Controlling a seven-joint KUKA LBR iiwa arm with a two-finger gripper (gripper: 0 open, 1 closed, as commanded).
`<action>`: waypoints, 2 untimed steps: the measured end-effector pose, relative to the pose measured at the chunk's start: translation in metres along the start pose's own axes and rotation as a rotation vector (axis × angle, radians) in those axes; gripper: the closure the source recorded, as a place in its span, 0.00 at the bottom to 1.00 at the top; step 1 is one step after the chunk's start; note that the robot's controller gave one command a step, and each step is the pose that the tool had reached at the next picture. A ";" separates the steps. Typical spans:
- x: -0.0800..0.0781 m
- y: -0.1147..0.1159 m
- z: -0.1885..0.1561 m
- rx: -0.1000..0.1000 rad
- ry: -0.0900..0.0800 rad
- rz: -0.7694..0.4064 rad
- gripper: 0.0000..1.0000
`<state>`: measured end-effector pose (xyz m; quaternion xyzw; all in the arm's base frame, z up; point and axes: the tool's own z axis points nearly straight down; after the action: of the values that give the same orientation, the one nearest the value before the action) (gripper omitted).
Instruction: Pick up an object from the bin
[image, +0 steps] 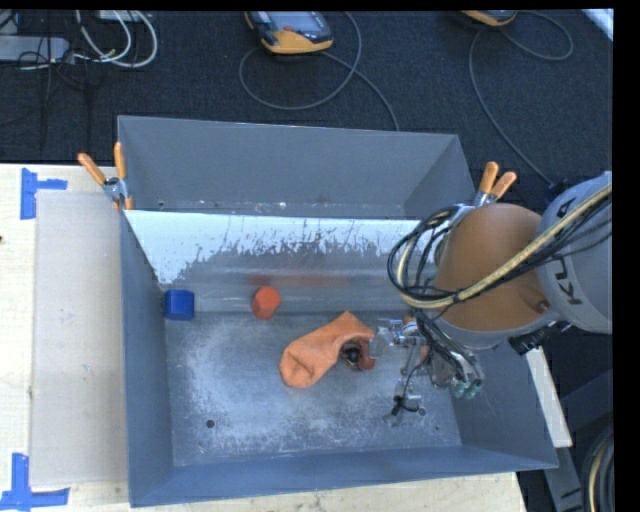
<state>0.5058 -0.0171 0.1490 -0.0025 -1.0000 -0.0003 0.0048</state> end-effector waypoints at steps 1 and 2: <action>-0.002 0.000 -0.004 0.000 -0.007 -0.001 0.00; -0.028 0.048 0.044 0.001 -0.010 -0.061 0.00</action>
Offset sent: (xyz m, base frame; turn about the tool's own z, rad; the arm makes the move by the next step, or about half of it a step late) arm 0.0398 0.0814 -0.0790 -0.0996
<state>0.5335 0.0312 0.1045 0.0278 -0.9996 0.0001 -0.0001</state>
